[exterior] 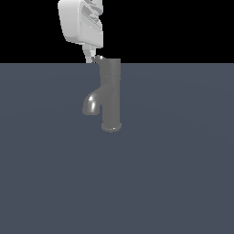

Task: Turn on the faucet by rotating a designated handle.

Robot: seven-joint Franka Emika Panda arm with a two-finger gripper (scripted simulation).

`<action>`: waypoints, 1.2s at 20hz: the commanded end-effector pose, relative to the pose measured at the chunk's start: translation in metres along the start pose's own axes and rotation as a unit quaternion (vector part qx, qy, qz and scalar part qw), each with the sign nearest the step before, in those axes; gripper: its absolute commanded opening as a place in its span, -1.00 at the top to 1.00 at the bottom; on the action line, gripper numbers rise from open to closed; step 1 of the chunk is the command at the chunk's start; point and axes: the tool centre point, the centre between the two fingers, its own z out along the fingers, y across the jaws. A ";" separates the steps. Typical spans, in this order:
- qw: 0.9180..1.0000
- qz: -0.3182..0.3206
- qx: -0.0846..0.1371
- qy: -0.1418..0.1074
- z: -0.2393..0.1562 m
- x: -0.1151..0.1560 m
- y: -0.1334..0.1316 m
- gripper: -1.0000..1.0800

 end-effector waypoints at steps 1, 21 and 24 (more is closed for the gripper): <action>1.000 0.025 -0.001 0.004 0.000 0.039 -0.003 1.00; 1.000 0.025 -0.001 0.004 -0.001 0.106 -0.032 1.00; 1.000 -0.018 -0.007 -0.005 -0.001 0.051 -0.020 1.00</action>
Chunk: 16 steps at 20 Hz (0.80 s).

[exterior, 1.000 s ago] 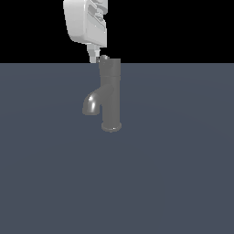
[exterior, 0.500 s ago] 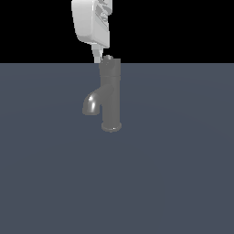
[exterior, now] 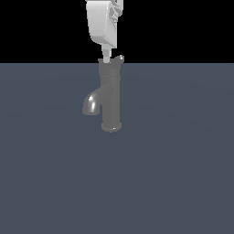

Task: Turn on the faucet by rotating a designated handle.

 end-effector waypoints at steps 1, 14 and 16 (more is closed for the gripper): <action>1.000 0.003 0.002 -0.001 0.000 0.005 -0.006 1.00; 1.000 0.022 0.005 0.003 -0.001 0.038 -0.039 1.00; 1.000 0.025 0.005 0.004 -0.001 0.043 -0.044 1.00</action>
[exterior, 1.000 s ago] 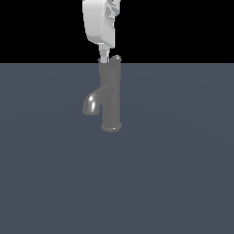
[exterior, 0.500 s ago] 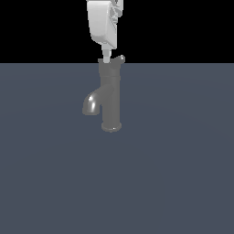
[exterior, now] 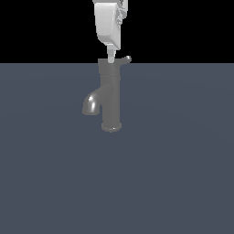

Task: Turn on the faucet by rotating a designated handle.

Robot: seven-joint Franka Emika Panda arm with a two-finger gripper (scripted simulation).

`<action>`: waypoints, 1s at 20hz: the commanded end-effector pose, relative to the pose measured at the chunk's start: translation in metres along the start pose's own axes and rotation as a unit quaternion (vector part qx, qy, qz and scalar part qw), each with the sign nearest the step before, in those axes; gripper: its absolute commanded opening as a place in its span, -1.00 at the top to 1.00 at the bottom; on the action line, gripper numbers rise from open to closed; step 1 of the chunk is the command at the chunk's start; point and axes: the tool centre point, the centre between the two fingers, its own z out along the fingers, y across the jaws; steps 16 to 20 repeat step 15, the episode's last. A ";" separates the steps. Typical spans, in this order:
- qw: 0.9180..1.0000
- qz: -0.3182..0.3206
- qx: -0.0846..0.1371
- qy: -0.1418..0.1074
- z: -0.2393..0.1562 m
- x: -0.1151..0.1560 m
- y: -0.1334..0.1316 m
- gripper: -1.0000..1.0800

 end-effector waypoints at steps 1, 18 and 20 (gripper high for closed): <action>0.999 0.027 0.025 0.002 -0.002 0.034 -0.031 1.00; 0.999 0.045 0.028 0.005 -0.004 0.067 -0.060 1.00; 0.999 0.045 0.028 0.005 -0.004 0.067 -0.060 1.00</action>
